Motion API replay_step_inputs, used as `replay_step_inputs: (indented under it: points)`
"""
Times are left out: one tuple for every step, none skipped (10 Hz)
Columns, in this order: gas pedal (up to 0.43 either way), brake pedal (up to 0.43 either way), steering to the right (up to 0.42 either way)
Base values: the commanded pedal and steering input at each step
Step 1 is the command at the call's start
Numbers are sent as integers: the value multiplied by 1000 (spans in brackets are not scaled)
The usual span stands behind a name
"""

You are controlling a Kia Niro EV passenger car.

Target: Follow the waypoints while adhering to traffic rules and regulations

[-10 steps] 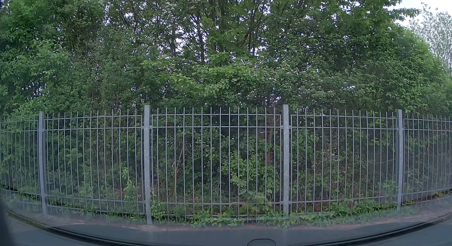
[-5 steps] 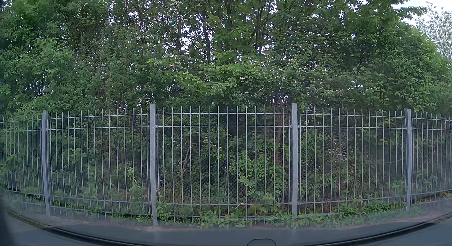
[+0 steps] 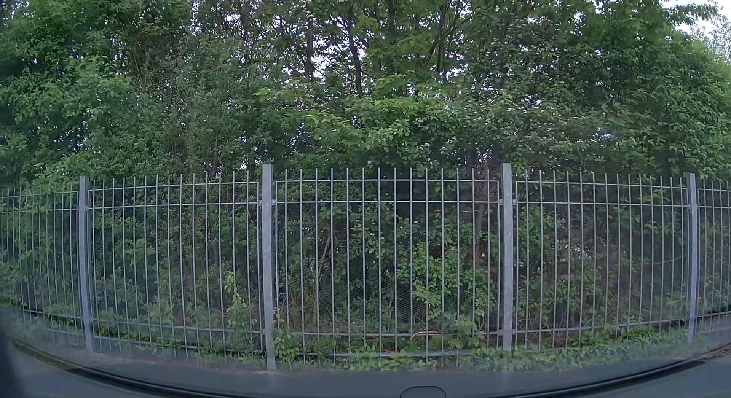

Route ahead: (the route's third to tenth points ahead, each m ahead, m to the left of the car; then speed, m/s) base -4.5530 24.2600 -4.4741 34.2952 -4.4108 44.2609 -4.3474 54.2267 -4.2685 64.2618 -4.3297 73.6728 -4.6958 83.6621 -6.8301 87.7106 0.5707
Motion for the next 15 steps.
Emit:
replay_step_inputs:
  points:
    - [0, 0, -726]
    - [0, 30, -684]
    - [0, 73, -617]
    - [0, 116, -559]
    - [0, 177, -509]
    - [0, 171, -485]
    - [0, 171, -466]
    - [0, 177, -446]
    - [0, 177, -419]
    - [0, 177, -389]
    - [0, 177, -350]
    - [0, 177, -303]
    - [0, 177, -264]
    - [0, 159, -211]
    - [0, 140, -164]
